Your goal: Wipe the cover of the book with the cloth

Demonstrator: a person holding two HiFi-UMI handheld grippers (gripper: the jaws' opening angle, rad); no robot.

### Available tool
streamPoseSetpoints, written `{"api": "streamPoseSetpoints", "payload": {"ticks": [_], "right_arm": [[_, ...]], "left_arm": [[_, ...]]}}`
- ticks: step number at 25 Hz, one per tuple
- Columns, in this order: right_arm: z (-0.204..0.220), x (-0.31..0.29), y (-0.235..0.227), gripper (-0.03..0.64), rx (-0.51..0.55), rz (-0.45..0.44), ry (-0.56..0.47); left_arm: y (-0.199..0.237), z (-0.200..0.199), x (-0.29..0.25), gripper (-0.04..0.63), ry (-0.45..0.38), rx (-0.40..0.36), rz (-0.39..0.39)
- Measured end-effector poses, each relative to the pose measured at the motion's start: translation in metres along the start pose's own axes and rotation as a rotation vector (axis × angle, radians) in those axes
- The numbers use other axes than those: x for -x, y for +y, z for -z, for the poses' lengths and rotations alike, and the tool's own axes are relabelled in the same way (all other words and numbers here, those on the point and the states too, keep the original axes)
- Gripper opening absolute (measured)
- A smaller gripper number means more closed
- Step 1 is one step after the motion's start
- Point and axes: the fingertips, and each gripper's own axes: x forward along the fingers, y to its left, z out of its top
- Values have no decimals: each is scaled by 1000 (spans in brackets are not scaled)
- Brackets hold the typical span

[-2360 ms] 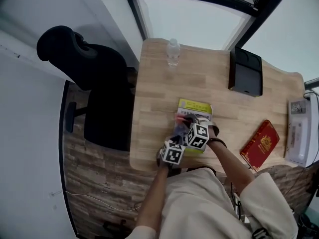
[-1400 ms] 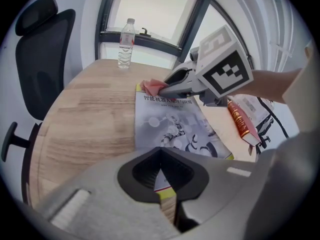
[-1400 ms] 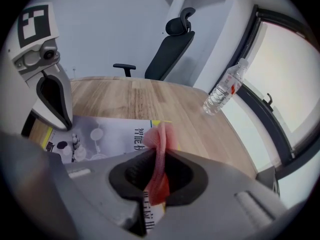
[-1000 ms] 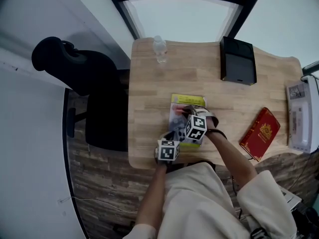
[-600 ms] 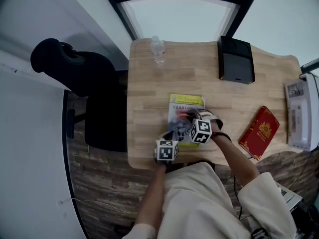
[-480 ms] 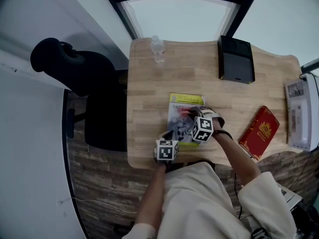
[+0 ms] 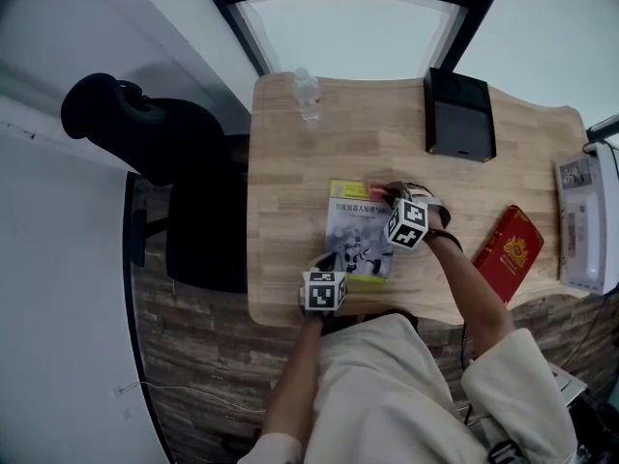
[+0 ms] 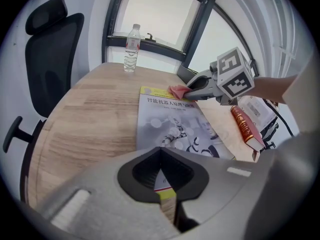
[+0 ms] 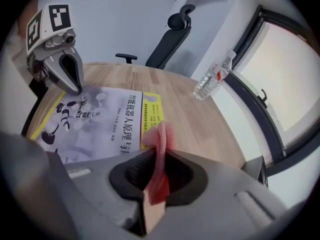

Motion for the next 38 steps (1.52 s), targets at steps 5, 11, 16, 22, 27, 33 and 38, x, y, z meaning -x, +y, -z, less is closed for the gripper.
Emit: {"api": "streamPoseSetpoints", "payload": {"ticks": [5, 11, 16, 22, 27, 33, 38], "right_arm": [[17, 8, -6, 49, -48, 37, 22], [19, 20, 27, 49, -22, 21, 21], [15, 28, 55, 49, -24, 16, 18], [6, 40, 98, 49, -9, -9, 21], [-1, 52, 136, 49, 27, -33, 15], [-10, 66, 176, 48, 92, -66, 15], [-16, 78, 213, 49, 88, -164, -12]], "left_arm": [[1, -1, 0, 6, -4, 9, 10], [2, 1, 1, 6, -5, 7, 23], [1, -1, 0, 6, -9, -33, 33], [1, 0, 1, 6, 5, -65, 66], [0, 0, 1, 6, 12, -82, 87], [0, 1, 1, 6, 10, -83, 91], [0, 0, 1, 6, 1, -71, 87]]}}
